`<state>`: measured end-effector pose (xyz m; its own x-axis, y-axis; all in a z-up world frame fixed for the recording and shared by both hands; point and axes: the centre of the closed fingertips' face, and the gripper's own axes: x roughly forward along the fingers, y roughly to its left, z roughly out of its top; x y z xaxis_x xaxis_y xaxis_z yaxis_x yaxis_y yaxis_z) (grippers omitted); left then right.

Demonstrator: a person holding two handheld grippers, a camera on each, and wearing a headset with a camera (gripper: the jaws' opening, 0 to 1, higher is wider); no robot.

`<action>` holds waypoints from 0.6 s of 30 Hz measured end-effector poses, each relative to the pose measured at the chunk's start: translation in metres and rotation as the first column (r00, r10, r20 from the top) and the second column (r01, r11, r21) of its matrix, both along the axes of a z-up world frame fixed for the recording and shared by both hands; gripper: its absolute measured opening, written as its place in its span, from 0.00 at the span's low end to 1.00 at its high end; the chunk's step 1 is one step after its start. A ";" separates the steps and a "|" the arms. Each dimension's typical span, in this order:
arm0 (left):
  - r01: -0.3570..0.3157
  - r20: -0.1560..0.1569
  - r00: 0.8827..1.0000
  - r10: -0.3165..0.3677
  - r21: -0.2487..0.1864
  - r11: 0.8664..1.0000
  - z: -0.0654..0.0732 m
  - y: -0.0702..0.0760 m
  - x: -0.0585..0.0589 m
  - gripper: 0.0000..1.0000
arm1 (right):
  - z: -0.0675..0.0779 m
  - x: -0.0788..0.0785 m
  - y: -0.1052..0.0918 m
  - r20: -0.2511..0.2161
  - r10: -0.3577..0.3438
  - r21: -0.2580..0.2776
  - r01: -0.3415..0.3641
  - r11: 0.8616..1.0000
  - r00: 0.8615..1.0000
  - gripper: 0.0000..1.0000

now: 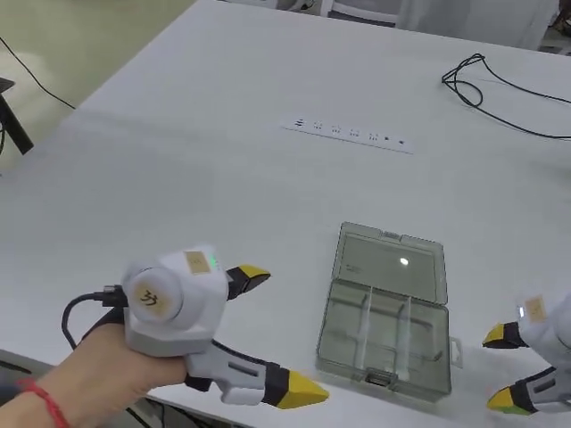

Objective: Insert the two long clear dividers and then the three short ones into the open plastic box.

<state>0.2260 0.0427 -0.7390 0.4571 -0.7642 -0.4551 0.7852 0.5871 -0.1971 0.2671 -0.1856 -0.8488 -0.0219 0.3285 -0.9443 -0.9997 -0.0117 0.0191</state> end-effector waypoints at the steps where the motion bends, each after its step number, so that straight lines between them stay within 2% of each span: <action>1: 0.001 -0.001 1.000 -0.001 0.000 1.000 0.000 0.000 0.000 1.00 | -0.002 0.001 -0.001 -0.001 -0.001 -0.005 0.001 1.000 1.000 0.46; 5: 0.004 -0.004 1.000 -0.004 0.000 1.000 -0.001 0.000 0.001 1.00 | -0.004 0.004 -0.001 0.000 -0.002 -0.009 0.002 1.000 1.000 0.45; 9: 0.006 -0.004 1.000 -0.006 -0.003 1.000 0.000 -0.001 0.003 1.00 | -0.011 0.002 -0.004 0.007 0.019 -0.039 -0.019 0.999 1.000 0.43; 14: 0.005 -0.003 1.000 -0.005 -0.010 1.000 0.001 -0.002 0.004 1.00 | -0.010 0.005 -0.004 0.036 0.036 -0.042 -0.035 0.999 0.999 0.40; 18: 0.009 -0.005 1.000 -0.009 -0.012 1.000 0.000 -0.004 0.003 1.00 | -0.008 0.003 -0.003 0.033 0.033 -0.043 -0.032 0.999 0.999 0.37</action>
